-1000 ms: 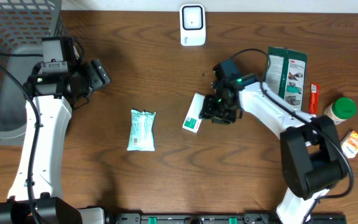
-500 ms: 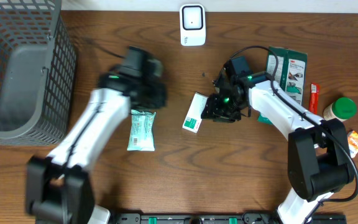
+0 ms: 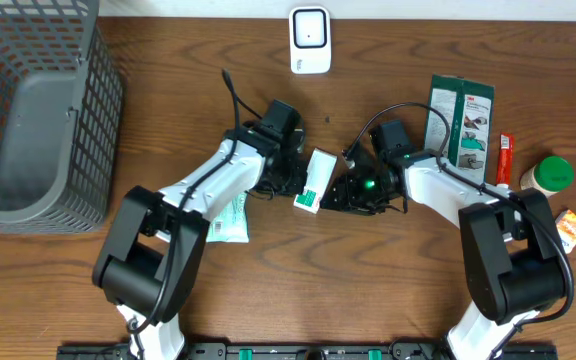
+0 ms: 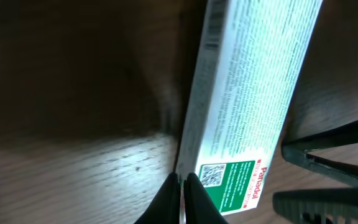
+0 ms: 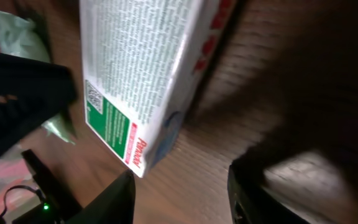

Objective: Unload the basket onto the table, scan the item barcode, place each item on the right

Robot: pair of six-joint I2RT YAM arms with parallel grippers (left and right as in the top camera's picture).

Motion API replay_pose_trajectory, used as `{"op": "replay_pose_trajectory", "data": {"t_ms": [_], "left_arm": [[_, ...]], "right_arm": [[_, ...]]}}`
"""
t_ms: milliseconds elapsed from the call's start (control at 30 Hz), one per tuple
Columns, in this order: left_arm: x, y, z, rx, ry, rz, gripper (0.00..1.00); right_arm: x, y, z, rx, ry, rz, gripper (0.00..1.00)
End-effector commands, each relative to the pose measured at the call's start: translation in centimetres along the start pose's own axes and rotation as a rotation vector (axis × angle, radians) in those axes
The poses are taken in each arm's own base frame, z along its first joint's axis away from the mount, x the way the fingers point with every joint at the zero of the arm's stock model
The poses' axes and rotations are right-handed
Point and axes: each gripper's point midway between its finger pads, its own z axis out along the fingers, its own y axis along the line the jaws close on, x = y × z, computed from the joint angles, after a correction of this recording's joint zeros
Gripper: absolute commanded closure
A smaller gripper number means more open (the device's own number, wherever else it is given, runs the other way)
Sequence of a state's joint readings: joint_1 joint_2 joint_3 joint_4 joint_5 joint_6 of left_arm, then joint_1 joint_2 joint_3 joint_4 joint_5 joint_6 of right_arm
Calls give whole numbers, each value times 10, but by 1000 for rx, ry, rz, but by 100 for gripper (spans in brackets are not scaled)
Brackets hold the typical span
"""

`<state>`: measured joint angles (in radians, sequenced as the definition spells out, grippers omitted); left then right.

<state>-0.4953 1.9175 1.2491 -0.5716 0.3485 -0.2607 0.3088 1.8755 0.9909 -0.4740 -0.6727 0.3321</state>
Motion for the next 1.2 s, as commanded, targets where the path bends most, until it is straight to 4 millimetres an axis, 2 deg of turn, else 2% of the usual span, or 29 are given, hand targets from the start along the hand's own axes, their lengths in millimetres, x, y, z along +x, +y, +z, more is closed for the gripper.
{"op": "replay_pose_trajectory", "data": {"t_ms": [0, 167, 400, 500, 633, 767, 1067, 1167], "left_arm": [[8, -1, 12, 3, 34, 18, 93], [11, -5, 20, -1, 42, 33, 93], [11, -3, 22, -9, 46, 32, 92], [10, -1, 22, -18, 42, 32, 92], [9, 12, 22, -90, 30, 31, 93], [9, 18, 21, -128, 27, 33, 92], [1, 16, 11, -125, -9, 47, 93], [0, 22, 11, -154, -17, 44, 93]], "right_arm": [[3, -1, 0, -19, -8, 9, 55], [-4, 3, 2, -32, -38, -3, 57], [-4, 17, 12, -50, -49, -43, 62], [-7, 21, 17, -66, -77, -47, 61], [-10, 24, 19, -95, -105, -66, 58], [-9, 35, 18, -149, -99, -139, 58], [-13, 37, 17, -158, -117, -177, 55], [-13, 37, 17, -158, -117, -176, 55]]}}
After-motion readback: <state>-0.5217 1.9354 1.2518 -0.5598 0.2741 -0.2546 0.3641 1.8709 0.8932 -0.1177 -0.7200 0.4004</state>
